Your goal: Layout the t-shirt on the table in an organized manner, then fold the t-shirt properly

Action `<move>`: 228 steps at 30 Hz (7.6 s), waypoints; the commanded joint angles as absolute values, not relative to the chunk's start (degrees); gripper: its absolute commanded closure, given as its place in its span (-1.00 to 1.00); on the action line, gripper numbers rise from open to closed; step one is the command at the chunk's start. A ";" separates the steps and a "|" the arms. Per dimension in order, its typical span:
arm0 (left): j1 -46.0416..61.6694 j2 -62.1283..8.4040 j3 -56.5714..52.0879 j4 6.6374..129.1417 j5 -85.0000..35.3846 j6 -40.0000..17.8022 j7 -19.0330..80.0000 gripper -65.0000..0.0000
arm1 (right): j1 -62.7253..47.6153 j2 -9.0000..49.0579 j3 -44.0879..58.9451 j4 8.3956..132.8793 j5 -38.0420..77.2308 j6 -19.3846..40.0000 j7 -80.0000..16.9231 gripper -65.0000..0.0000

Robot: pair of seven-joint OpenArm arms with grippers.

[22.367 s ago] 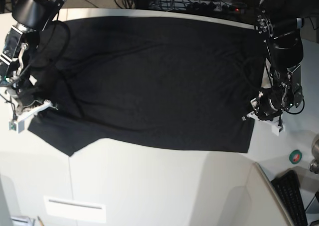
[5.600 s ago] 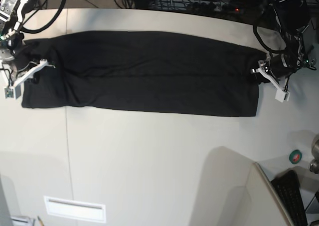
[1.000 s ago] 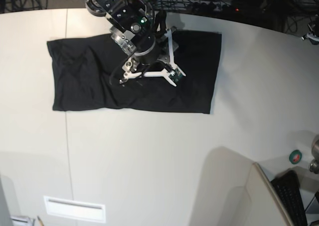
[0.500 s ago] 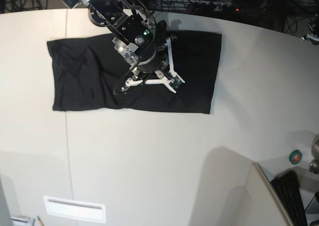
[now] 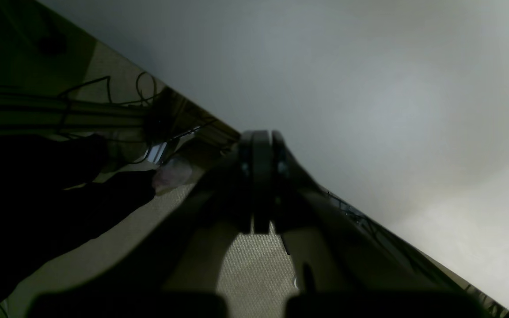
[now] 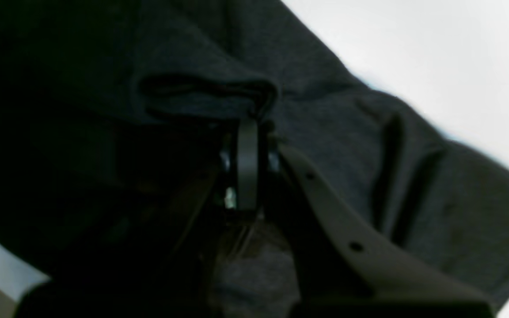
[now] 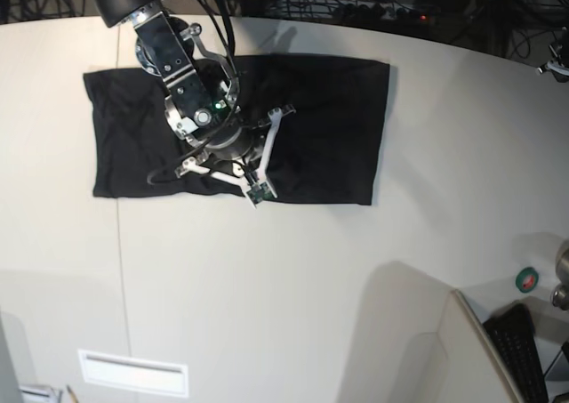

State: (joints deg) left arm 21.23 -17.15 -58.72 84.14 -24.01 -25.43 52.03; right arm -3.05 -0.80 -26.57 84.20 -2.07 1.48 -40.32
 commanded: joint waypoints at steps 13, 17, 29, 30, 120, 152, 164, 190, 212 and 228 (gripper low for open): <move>21.41 -18.59 -59.03 82.86 -24.22 -25.27 51.21 1.00 | -7.52 -0.84 -24.22 94.20 1.01 -7.43 -41.98 0.07; 21.32 -18.68 -59.12 81.01 -24.31 -25.27 50.95 1.00 | -11.03 1.71 -31.25 99.38 1.19 -7.25 -39.43 0.45; 21.32 -18.42 -59.12 81.54 -24.31 -25.36 50.95 1.00 | -13.23 1.27 -19.03 99.21 1.54 -8.48 -31.52 1.00; 21.32 -18.42 -59.12 81.36 -24.40 -25.80 50.95 1.00 | -13.85 1.27 -15.25 99.91 2.59 -8.40 -30.73 1.00; 5.32 -11.74 4.09 60.09 -23.96 -24.92 20.97 1.00 | -12.09 6.64 11.03 88.04 28.09 13.58 -41.27 1.00; 5.85 -13.23 4.70 62.90 -23.87 -24.66 21.05 1.00 | -5.14 -0.57 -27.03 97.63 28.44 -16.13 -44.70 1.00; 5.93 -13.23 4.09 62.81 -23.87 -24.66 21.14 1.00 | -2.07 -3.91 -28.26 91.74 28.44 -15.69 -44.88 1.00; 5.49 -13.32 4.00 62.55 -23.87 -24.66 21.32 1.00 | 0.48 -4.09 -34.68 89.98 28.44 -13.76 -47.78 1.00; 6.02 -15.16 3.91 62.90 -23.96 -24.66 21.32 1.00 | 2.59 -4.35 -35.03 84.79 28.35 -13.76 -44.44 1.00; 5.93 -16.31 3.91 62.90 -23.96 -24.66 21.32 1.00 | 2.59 -4.44 -35.21 84.62 28.35 -13.76 -40.92 1.00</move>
